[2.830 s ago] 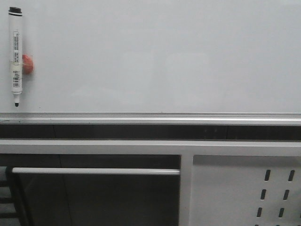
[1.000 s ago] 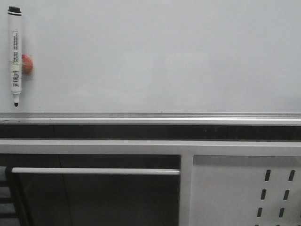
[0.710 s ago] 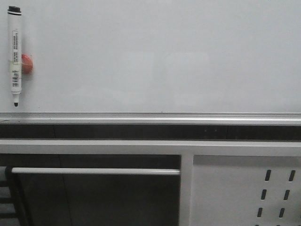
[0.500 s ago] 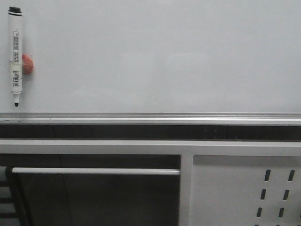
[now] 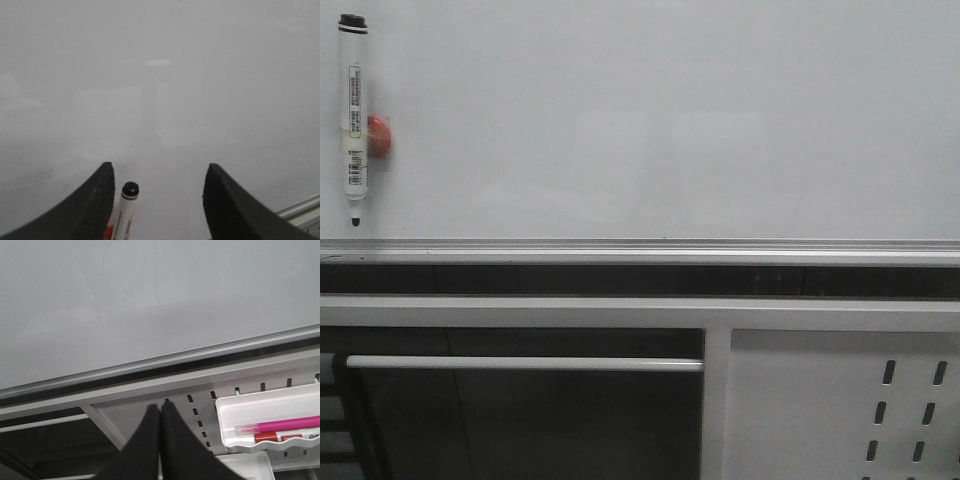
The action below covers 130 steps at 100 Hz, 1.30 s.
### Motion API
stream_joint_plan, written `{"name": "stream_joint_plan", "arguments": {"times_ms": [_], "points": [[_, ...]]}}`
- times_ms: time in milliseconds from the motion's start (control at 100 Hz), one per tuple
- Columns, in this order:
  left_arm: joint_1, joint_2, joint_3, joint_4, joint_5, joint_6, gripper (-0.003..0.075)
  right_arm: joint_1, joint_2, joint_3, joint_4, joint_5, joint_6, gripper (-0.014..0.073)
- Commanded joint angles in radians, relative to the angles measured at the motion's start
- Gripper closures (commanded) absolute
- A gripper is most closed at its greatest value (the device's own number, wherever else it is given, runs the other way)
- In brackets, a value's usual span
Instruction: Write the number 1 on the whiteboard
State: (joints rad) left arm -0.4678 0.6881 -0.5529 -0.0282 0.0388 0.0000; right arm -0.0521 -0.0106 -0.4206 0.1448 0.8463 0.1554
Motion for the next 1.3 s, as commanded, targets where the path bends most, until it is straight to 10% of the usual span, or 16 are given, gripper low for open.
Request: {"name": "stream_joint_plan", "arguments": {"times_ms": [0, 790, 1290], "points": [[-0.010, 0.001, 0.023, 0.000, -0.112, 0.000, 0.0355, 0.002, -0.009, -0.032, 0.004, -0.063, -0.012, 0.0673], [-0.010, 0.034, 0.513, -0.053, -0.824, 0.023, 0.0355, 0.002, -0.009, -0.032, 0.004, -0.064, -0.012, 0.0673], [-0.010, 0.740, 0.551, -0.047, -1.402, 0.018, 0.0355, 0.002, -0.009, -0.032, -0.010, -0.064, -0.012, 0.0673]]}}
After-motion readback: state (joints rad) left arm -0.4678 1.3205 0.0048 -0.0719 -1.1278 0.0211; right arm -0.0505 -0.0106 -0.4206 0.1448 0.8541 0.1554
